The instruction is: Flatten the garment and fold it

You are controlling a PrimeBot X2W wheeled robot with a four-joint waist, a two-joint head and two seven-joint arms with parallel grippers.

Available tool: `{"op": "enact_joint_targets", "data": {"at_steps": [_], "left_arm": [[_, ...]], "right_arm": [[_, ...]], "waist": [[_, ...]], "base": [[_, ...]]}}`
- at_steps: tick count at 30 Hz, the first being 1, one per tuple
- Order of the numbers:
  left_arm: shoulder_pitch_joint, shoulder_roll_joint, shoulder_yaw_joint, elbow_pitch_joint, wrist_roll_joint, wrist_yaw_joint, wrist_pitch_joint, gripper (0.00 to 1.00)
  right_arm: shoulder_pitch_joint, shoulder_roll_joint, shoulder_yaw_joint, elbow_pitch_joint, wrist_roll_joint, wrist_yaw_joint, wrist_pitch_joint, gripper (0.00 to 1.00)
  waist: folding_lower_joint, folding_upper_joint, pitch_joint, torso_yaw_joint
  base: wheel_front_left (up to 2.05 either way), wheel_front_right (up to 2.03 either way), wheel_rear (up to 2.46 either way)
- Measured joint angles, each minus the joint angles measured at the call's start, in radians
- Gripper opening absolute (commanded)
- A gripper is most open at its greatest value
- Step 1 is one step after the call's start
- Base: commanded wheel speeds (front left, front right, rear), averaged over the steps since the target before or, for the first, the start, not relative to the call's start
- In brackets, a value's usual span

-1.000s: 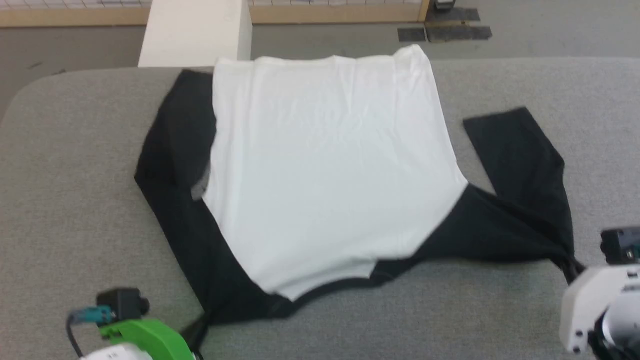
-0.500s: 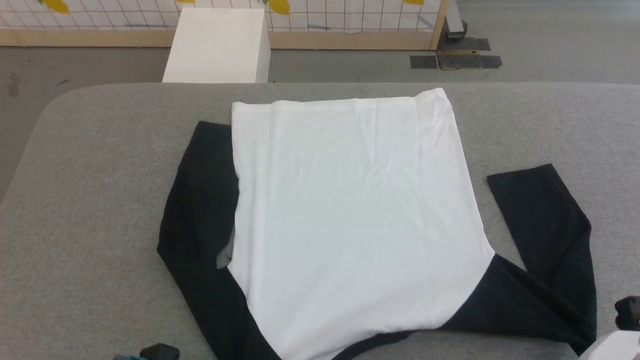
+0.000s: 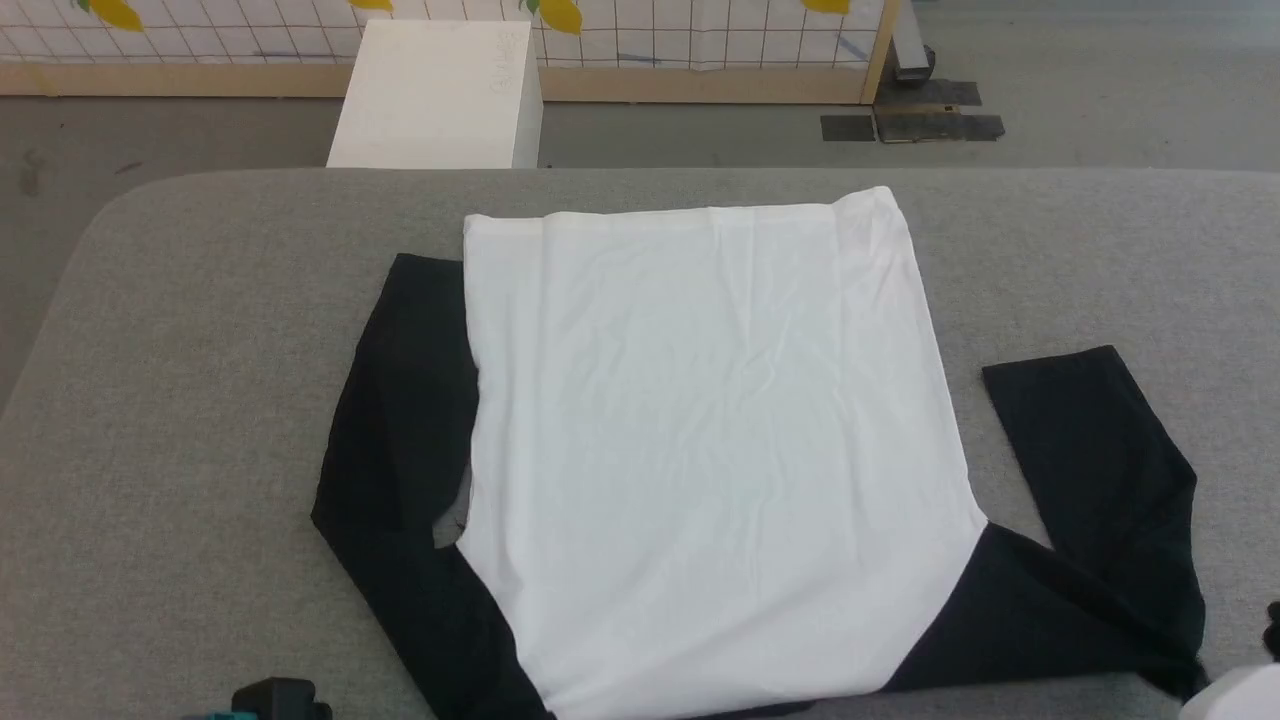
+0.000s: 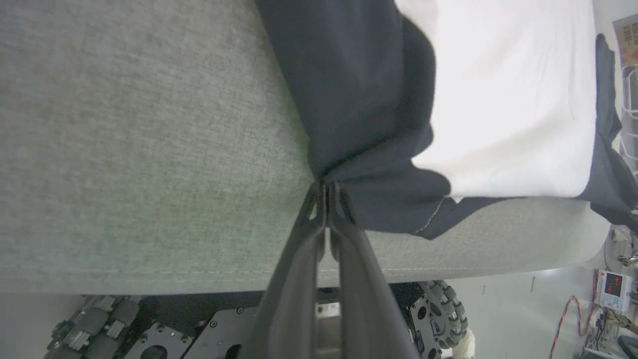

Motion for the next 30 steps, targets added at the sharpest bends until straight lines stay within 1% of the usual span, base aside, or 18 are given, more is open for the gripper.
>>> {"op": "enact_joint_targets", "data": {"at_steps": [4, 7, 10, 12, 16, 18, 22, 26, 27, 28, 29, 30], "left_arm": [[-0.008, -0.003, 0.013, -0.025, -0.008, -0.021, -0.017, 0.0], [-0.009, -0.002, 0.006, -0.051, -0.009, -0.021, -0.011, 0.0], [-0.008, -0.002, -0.008, -0.073, -0.009, -0.021, 0.001, 0.0], [-0.007, -0.003, -0.02, -0.077, -0.008, -0.021, 0.01, 0.0], [-0.008, -0.007, -0.047, -0.058, -0.007, -0.021, 0.016, 0.0], [-0.009, -0.021, -0.053, -0.039, -0.008, -0.026, 0.014, 0.0], [-0.019, -0.027, -0.076, 0.017, -0.006, -0.039, 0.014, 0.0], [-0.039, -0.047, -0.084, 0.053, -0.006, -0.048, 0.002, 0.0], [-0.044, -0.05, -0.085, 0.063, -0.004, -0.049, -0.003, 0.03], [-0.047, -0.053, -0.085, 0.069, -0.002, -0.051, -0.008, 0.48], [-0.049, -0.057, -0.084, 0.075, -0.002, -0.052, -0.01, 1.0], [-0.051, -0.061, -0.084, 0.08, -0.003, -0.052, -0.016, 1.0]], "right_arm": [[-0.018, 0.001, -0.013, -0.117, 0.0, 0.0, 0.002, 0.0], [-0.011, 0.001, -0.035, -0.192, 0.0, 0.0, 0.044, 0.0], [0.005, 0.001, -0.062, -0.241, -0.002, 0.0, 0.086, 0.0], [0.014, 0.0, -0.068, -0.243, -0.004, 0.0, 0.107, 0.0], [0.02, 0.0, -0.039, -0.184, -0.008, 0.0, 0.118, 0.0], [0.017, 0.0, -0.021, -0.134, -0.013, 0.0, 0.099, 0.0], [-0.007, 0.0, 0.015, -0.013, -0.034, 0.0, 0.056, 0.0], [-0.048, 0.0, 0.029, 0.084, -0.046, 0.0, 0.019, 0.0], [-0.057, 0.0, 0.027, 0.103, -0.046, 0.0, 0.008, 0.0], [-0.063, 0.0, 0.026, 0.114, -0.049, 0.0, -0.002, 0.01], [-0.069, 0.0, 0.025, 0.128, -0.053, 0.0, -0.009, 0.34], [-0.074, 0.0, 0.024, 0.138, -0.053, 0.0, -0.017, 0.88]], "waist": [[0.0, 0.0, -0.001, 0.0], [0.0, 0.0, -0.001, 0.005], [0.0, 0.0, 0.004, 0.009], [0.0, 0.0, 0.008, 0.01], [0.0, 0.0, 0.02, 0.013], [0.0, 0.0, 0.025, 0.014], [0.0, 0.0, 0.033, 0.016], [0.0, 0.0, 0.038, 0.017], [0.0, 0.0, 0.038, 0.019], [0.0, 0.0, 0.038, 0.02], [0.0, 0.0, 0.038, 0.021], [0.0, 0.0, 0.038, 0.022]], "base": [[0.0, 0.0, 0.0], [0.0, 0.0, 0.0], [0.0, 0.0, 0.0], [0.0, 0.0, 0.0], [0.0, 0.0, 0.0], [0.0, 0.0, 0.0], [0.0, 0.0, 0.0], [0.0, 0.0, 0.0], [0.0, 0.0, 0.0], [0.0, 0.0, 0.0], [0.0, 0.0, 0.0], [0.0, 0.0, 0.0]]}}
